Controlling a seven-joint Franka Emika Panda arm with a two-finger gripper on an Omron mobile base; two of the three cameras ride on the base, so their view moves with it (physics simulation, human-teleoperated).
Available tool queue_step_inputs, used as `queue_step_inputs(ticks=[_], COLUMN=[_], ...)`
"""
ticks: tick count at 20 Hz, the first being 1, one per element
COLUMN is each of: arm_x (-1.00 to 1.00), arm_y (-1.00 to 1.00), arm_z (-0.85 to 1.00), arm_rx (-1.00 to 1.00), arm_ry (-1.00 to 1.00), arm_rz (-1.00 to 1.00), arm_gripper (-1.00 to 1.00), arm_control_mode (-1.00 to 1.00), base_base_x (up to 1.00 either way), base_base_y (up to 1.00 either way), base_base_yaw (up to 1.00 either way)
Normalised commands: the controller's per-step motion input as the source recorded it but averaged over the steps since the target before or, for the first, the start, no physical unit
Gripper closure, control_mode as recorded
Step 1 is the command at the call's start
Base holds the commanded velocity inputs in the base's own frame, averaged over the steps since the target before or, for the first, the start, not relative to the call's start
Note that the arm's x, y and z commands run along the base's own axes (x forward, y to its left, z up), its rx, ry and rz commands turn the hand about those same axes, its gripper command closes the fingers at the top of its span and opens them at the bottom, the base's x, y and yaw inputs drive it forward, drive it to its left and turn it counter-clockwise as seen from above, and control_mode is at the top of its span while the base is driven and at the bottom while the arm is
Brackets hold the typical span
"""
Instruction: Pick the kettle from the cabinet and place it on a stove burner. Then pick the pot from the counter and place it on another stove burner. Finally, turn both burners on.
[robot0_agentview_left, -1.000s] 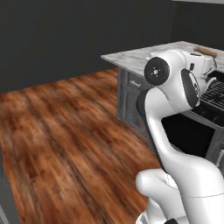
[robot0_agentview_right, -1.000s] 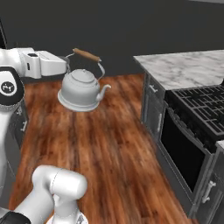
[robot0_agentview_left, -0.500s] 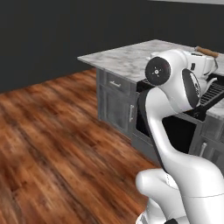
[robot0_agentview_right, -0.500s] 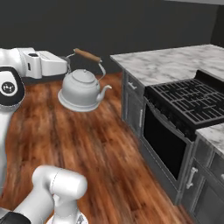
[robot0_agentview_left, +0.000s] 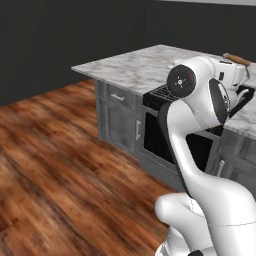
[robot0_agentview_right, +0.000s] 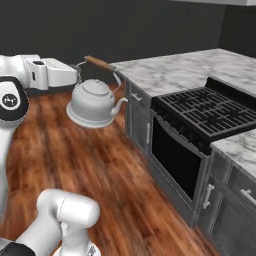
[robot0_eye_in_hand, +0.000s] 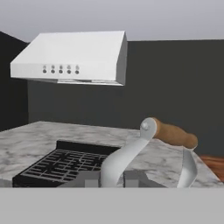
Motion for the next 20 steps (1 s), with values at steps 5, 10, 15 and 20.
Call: queue_step_inputs(ticks=[5, 10, 15, 20], arm_x=[0.0, 0.0, 0.0, 0.0], arm_y=[0.0, 0.0, 0.0, 0.0], arm_z=[0.0, 0.0, 0.0, 0.0], arm_rx=[0.0, 0.0, 0.0, 0.0], arm_ry=[0.0, 0.0, 0.0, 0.0], arm_rz=[0.0, 0.0, 0.0, 0.0], arm_gripper=[1.0, 1.0, 1.0, 1.0], arm_control_mode=[1.0, 1.0, 1.0, 1.0], base_base_x=[0.25, 0.29, 0.32, 0.36], base_base_y=[0.2, 0.25, 0.24, 0.27], base_base_yaw=[-0.21, -0.2, -0.18, -0.17])
